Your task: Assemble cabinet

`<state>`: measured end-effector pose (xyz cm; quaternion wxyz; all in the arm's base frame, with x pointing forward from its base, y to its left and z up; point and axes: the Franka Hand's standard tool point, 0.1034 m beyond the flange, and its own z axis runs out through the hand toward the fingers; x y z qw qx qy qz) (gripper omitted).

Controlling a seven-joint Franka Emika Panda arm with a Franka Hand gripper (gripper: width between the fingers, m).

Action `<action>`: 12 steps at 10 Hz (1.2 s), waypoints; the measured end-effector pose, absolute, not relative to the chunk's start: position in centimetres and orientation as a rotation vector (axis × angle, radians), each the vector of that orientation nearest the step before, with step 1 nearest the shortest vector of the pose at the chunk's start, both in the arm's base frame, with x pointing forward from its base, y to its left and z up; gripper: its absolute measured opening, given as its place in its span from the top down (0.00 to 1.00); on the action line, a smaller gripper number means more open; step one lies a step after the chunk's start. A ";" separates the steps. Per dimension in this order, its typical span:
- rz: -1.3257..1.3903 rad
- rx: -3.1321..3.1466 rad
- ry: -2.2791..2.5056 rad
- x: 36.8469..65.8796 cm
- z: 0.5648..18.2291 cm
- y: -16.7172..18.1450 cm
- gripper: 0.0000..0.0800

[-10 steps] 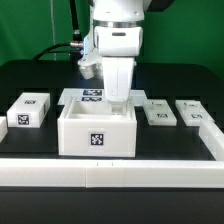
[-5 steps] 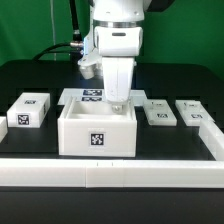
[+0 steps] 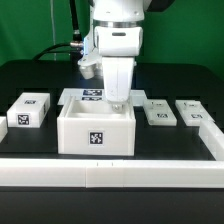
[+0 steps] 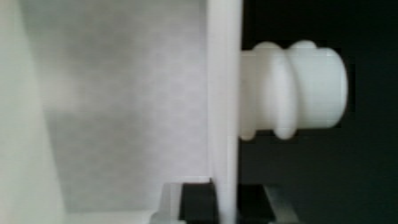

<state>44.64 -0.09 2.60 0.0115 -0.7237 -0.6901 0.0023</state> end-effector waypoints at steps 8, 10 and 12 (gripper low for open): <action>-0.052 -2.288 -2.118 49.7 2.7 4.6 0.96; -0.047 -2.280 -2.124 49.9 2.6 5.3 0.96; -0.048 -2.288 -2.116 49.9 2.7 5.3 0.96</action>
Offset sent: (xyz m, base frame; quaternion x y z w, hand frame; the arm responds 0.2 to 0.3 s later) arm 0.0300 0.0116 0.0044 0.0096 0.0051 -0.0299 0.9995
